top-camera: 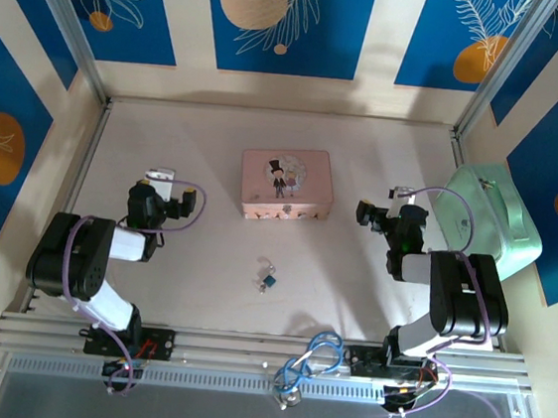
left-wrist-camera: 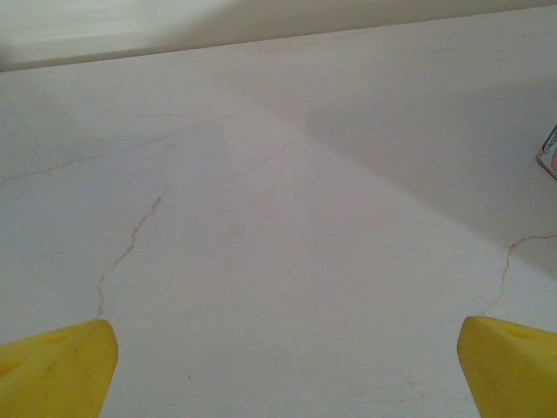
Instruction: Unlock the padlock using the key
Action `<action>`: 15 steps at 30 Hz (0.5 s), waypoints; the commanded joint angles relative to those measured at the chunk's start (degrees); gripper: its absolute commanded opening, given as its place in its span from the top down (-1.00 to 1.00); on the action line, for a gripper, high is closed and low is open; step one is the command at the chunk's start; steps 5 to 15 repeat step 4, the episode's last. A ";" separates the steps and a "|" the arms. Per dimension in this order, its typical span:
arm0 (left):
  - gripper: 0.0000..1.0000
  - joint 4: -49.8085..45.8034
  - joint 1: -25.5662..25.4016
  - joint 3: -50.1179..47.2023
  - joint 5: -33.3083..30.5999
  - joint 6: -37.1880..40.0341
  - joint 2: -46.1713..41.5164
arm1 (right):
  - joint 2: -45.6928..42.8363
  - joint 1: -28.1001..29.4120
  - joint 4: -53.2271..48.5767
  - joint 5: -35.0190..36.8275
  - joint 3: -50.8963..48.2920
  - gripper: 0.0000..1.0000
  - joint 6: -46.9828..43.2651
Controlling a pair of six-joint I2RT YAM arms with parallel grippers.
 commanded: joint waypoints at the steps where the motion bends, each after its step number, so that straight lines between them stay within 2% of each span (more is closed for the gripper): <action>1: -0.99 0.62 0.04 0.63 1.50 0.75 0.16 | 0.05 -1.25 -0.95 -5.88 2.44 -0.98 -1.18; 15: -0.99 0.62 0.04 0.63 1.48 0.71 0.07 | -0.11 -0.44 0.63 -4.40 1.58 -0.98 -1.84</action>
